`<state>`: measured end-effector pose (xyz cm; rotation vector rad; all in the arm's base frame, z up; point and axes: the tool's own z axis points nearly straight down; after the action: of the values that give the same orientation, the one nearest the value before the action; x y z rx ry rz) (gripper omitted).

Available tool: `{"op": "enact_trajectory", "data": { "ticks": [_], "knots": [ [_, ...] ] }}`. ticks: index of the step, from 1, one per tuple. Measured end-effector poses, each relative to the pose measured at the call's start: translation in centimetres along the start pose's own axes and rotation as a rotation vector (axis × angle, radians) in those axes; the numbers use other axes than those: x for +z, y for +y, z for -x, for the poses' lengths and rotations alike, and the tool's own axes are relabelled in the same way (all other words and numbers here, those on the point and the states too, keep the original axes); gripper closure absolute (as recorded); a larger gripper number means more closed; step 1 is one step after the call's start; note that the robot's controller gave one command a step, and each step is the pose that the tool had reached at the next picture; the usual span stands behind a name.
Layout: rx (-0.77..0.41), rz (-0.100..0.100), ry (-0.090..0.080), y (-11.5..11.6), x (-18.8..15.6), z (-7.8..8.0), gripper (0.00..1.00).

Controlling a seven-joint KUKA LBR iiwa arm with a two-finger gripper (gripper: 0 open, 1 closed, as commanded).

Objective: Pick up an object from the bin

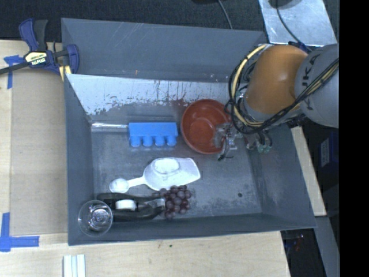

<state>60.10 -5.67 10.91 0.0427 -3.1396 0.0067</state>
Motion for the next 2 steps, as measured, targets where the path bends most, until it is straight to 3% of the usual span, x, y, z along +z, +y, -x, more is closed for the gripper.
{"op": "enact_trajectory", "data": {
  "ticks": [1,2],
  "knots": [
    [0.008,-0.001,-0.005,0.0,-10.5,0.7,1.00],
    [-0.004,0.000,-0.006,0.4,-19.1,1.5,0.00]
  ]
}}
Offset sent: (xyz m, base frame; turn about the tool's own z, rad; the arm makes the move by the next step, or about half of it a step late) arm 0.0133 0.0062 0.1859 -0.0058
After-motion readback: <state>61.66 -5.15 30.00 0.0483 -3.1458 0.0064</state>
